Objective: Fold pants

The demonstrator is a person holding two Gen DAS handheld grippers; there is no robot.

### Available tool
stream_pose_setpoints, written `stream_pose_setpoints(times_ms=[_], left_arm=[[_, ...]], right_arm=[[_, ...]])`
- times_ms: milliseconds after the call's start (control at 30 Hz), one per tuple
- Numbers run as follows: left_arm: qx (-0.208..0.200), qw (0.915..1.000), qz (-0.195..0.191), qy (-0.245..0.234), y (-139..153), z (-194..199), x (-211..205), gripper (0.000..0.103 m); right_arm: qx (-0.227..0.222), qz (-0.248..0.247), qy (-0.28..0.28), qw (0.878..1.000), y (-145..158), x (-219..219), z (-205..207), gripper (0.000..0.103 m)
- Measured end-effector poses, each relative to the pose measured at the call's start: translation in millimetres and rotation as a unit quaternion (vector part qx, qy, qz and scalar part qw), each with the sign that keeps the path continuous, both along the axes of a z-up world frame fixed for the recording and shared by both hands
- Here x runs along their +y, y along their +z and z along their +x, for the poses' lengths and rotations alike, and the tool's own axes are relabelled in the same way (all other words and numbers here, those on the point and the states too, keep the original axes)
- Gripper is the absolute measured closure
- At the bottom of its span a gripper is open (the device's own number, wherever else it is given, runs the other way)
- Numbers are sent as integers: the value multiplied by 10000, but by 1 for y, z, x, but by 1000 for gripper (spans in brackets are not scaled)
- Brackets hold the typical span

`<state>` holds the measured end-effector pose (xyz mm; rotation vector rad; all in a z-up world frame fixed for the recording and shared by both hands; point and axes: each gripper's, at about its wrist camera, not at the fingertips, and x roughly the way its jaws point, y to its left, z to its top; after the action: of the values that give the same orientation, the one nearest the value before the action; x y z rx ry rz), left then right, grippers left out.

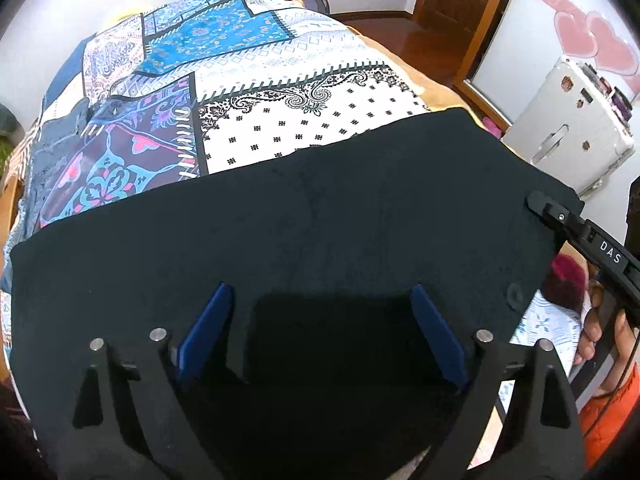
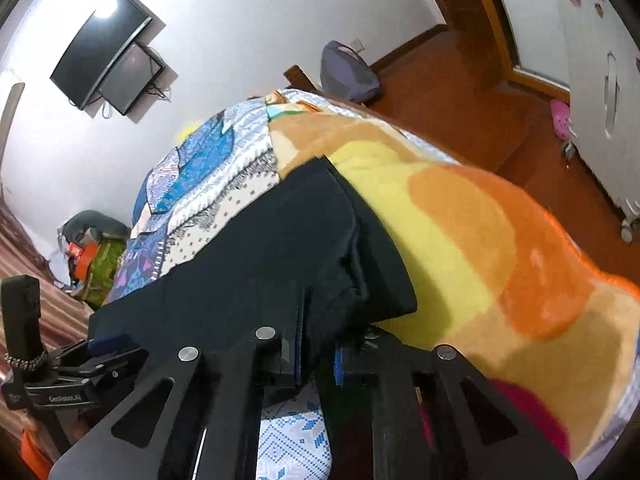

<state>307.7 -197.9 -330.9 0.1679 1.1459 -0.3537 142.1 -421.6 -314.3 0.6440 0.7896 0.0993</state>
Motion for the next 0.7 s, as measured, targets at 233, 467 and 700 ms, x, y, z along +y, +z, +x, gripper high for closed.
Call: stream_pose_setpoints(times_ms=[233,467,700], left_arm=[[-400,9985,-316,180,43,-12,30,12],[-1039,9918,-509,537,97,-31,85,12],[-1537,9826,-583,864,129,-56,142,12]], right_arm=[[-466,-243,172,9985,46,9,-2,96],[-1027,-426,482,9926,98,43,8,96],[-1375,-473,886,9854,128,91,23,96]])
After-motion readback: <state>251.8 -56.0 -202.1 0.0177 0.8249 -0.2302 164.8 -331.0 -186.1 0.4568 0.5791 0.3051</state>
